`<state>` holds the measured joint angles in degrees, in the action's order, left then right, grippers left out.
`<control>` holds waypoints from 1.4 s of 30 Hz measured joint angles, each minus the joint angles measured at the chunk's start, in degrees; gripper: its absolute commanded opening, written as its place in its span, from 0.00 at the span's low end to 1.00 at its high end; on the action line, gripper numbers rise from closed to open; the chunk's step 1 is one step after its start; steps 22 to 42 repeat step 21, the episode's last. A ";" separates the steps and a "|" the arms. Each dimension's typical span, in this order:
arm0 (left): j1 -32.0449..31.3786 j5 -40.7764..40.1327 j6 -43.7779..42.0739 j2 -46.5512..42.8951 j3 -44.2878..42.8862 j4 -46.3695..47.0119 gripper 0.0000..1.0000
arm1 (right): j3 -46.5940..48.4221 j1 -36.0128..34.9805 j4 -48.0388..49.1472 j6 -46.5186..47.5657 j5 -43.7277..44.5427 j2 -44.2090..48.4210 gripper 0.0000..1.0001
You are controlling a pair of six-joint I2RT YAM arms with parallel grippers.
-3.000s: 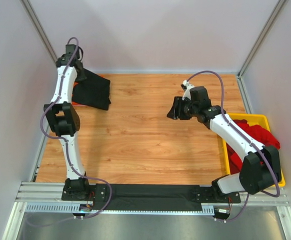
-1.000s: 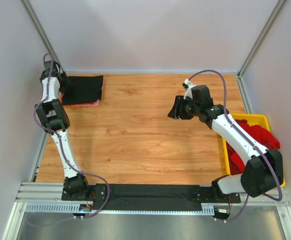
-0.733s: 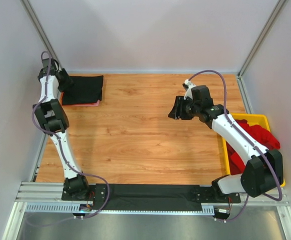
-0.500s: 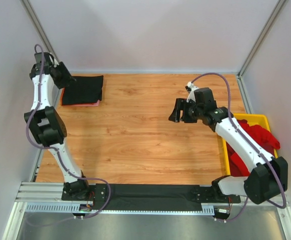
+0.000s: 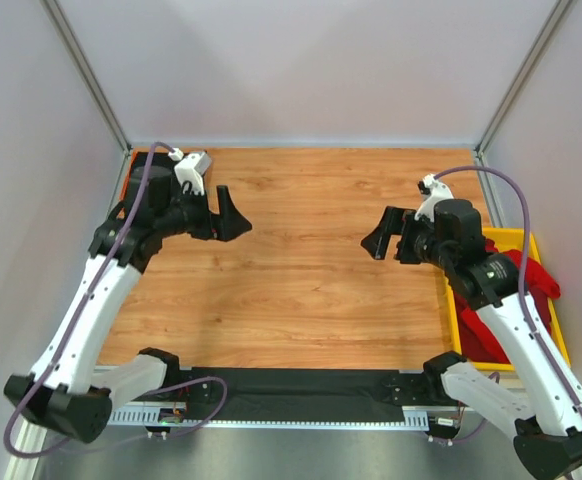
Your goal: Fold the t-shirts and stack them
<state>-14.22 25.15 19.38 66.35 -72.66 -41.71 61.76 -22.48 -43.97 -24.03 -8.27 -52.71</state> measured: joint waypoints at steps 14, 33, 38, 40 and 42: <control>-3.80 1.16 1.73 -17.77 13.81 2.14 1.00 | -0.09 0.00 -4.00 -4.33 1.60 3.39 1.00; -3.80 1.31 1.14 -19.52 13.88 1.70 0.99 | 0.26 0.00 -4.24 -4.68 1.77 4.37 1.00; -3.80 1.31 1.14 -19.52 13.88 1.70 0.99 | 0.26 0.00 -4.24 -4.68 1.77 4.37 1.00; -3.80 1.31 1.14 -19.52 13.88 1.70 0.99 | 0.26 0.00 -4.24 -4.68 1.77 4.37 1.00; -3.80 1.31 1.14 -19.52 13.88 1.70 0.99 | 0.26 0.00 -4.24 -4.68 1.77 4.37 1.00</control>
